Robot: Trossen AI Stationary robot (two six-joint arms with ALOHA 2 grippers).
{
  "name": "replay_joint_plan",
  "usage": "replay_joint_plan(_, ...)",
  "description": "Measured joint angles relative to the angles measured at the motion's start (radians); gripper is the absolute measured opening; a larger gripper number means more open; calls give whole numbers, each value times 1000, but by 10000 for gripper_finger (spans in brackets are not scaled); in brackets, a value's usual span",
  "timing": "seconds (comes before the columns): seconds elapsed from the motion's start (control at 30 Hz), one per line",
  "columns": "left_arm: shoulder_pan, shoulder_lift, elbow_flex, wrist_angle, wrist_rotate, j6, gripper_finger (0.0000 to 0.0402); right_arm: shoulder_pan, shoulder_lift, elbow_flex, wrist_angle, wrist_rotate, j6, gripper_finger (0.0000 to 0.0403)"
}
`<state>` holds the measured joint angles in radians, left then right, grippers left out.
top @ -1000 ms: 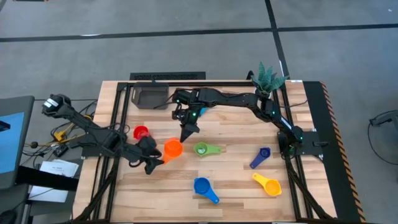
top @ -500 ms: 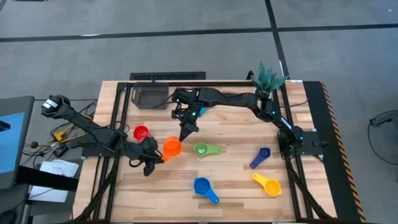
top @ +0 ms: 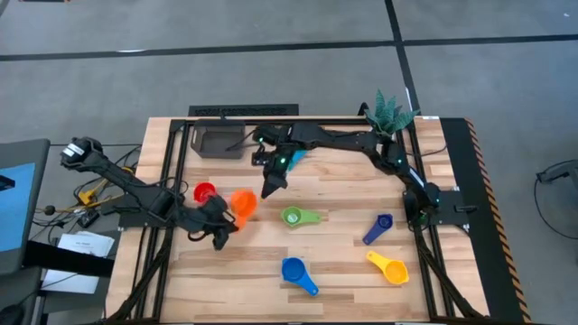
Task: Nest measuring cups in basket
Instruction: Move the orange measuring cup to the center of the table
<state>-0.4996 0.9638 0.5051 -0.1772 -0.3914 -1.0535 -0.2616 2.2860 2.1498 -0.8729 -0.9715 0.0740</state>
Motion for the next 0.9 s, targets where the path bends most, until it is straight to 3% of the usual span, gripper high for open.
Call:
replay_joint_plan(0.1, -19, 0, -1, 7, -67, -39, 0, -35, -56, 1, -35, 53, -18, 125)
replay_joint_plan(0.3, -55, -1, 0, 53, -193, -104, 0, -66, -169, 1, -70, 308, -29, 167)
replay_joint_plan(0.57, -67, -2, 0, 196, -346, -41, 0, -4, -249, -7, -10, 529, 16, 159)
replay_joint_plan(0.67, -67, -2, 0, 187, -366, -42, 0, 18, -296, -97, 113, 546, 73, 147)
replay_joint_plan(0.9, -69, -3, 0, 190, -420, -41, 0, 61, -451, -512, 561, 609, 306, 126)
